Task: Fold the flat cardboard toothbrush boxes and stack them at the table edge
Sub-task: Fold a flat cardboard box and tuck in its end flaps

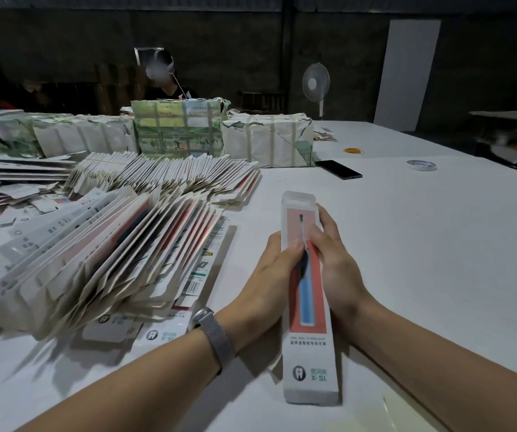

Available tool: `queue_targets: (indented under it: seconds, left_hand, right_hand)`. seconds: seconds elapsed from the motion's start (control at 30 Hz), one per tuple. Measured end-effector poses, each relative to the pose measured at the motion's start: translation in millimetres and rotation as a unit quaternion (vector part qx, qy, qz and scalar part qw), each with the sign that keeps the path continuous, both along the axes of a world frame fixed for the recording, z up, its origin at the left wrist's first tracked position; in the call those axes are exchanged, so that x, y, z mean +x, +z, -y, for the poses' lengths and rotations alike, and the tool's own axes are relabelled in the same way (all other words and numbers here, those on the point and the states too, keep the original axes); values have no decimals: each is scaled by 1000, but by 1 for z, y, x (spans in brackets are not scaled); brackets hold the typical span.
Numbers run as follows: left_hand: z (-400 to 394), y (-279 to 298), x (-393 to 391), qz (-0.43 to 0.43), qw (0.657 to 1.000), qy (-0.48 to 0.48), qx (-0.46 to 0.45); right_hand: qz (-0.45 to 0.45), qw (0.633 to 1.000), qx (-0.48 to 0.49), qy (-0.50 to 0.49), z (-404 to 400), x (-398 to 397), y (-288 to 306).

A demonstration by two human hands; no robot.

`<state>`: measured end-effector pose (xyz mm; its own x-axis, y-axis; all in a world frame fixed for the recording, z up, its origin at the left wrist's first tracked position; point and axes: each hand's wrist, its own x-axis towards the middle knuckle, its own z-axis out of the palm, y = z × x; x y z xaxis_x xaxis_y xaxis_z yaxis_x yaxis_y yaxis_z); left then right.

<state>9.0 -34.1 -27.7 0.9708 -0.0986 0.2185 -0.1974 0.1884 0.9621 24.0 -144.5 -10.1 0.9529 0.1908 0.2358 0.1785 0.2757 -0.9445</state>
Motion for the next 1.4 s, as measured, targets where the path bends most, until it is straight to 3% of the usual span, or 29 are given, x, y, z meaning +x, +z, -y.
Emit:
queue_targets:
  seconds: [0.27, 0.63, 1.03, 1.4]
  left_hand:
    - [-1, 3, -2, 49, 996, 12, 74]
    - [-12, 0, 4, 0, 999, 50, -12]
    - [-12, -9, 12, 11, 998, 58, 18]
    - [-11, -5, 9, -5, 998, 15, 61]
  right_hand:
    - [65, 990, -111, -59, 6, 3, 3]
    - [2, 992, -124, 19, 4, -4, 5]
    - [-54, 990, -113, 59, 12, 2, 3]
    - [-10, 996, -82, -34, 15, 8, 1]
